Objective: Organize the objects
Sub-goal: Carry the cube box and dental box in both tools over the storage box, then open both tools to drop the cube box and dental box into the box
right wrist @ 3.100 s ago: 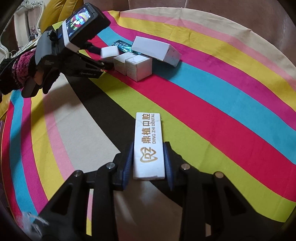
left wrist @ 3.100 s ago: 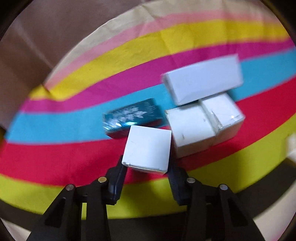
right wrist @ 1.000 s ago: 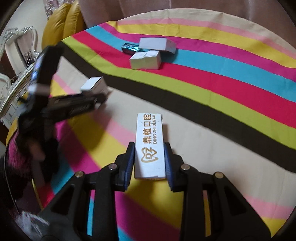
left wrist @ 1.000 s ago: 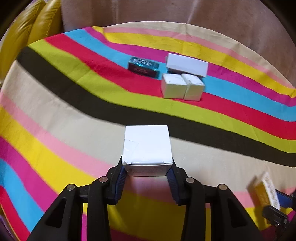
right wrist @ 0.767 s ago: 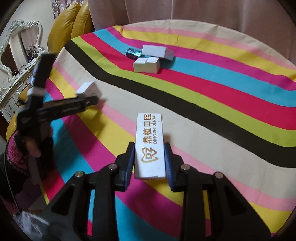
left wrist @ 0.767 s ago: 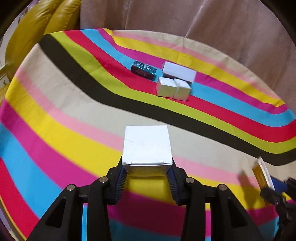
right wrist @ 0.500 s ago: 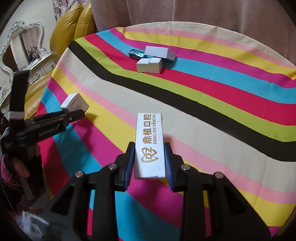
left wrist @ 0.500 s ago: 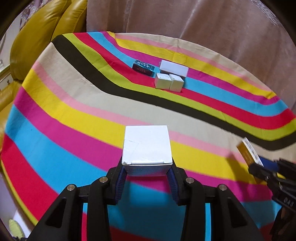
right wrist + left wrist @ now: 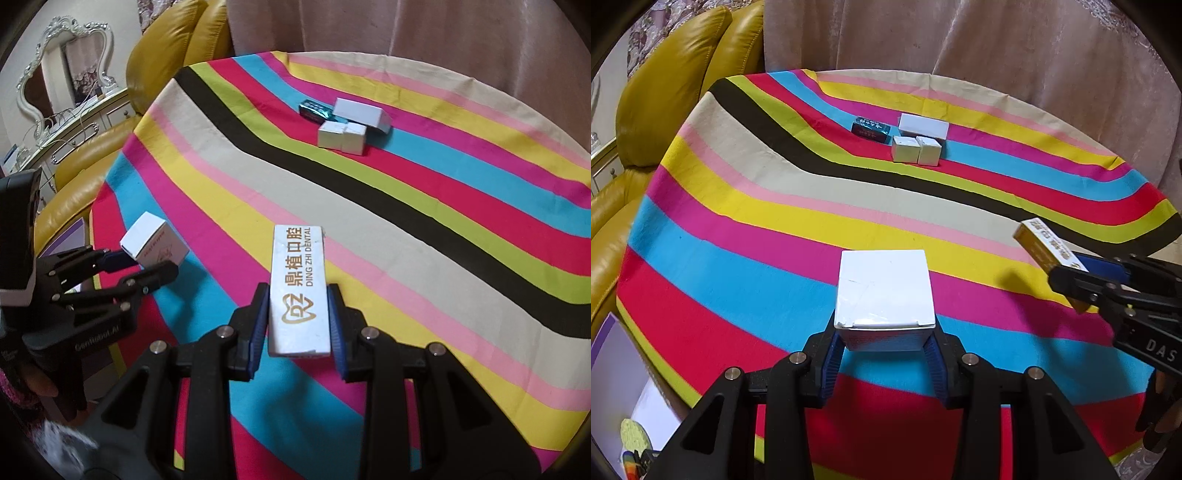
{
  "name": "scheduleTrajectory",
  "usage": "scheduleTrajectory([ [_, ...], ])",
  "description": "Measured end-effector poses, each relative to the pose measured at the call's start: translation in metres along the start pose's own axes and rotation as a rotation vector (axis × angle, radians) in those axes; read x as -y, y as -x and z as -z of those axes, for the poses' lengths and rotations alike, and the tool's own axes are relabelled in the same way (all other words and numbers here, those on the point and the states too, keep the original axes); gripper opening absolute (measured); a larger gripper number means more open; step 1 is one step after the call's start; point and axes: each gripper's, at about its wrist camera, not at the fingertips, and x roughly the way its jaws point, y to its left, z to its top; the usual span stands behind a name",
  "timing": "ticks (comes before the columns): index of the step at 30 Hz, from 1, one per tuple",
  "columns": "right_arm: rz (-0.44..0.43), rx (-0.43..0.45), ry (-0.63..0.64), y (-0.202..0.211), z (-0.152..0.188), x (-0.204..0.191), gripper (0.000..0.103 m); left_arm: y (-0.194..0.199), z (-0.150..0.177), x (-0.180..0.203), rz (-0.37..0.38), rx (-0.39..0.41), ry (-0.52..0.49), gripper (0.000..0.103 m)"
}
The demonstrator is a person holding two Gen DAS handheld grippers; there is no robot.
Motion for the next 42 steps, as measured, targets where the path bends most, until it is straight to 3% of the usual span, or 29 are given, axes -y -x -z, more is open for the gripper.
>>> scheduleTrajectory([
  [12, -0.044, 0.039, 0.105, 0.014, -0.013, -0.055, 0.035, 0.045, 0.023, -0.020, -0.022, 0.047, 0.028, 0.042],
  [28, -0.153, 0.047, 0.321, 0.019, -0.016, -0.155, 0.035, 0.098, 0.069, -0.081, -0.097, 0.080, 0.172, 0.042],
  [36, -0.317, 0.022, 0.460, 0.010, -0.013, -0.232, 0.035, 0.129, 0.100, -0.147, -0.258, 0.085, 0.307, 0.042],
  [39, -0.453, -0.017, 0.501, 0.003, -0.009, -0.262, 0.036, 0.139, 0.116, -0.172, -0.401, 0.056, 0.365, 0.044],
  [40, -0.486, -0.035, 0.512, 0.001, -0.007, -0.270, 0.045, 0.141, 0.120, -0.179, -0.462, 0.040, 0.385, 0.052],
  [41, -0.500, -0.042, 0.525, 0.000, -0.006, -0.275, 0.061, 0.143, 0.123, -0.186, -0.534, 0.014, 0.417, 0.066],
  [42, -0.490, -0.024, 0.535, 0.000, -0.005, -0.278, 0.066, 0.144, 0.122, -0.190, -0.572, 0.004, 0.442, 0.073],
])
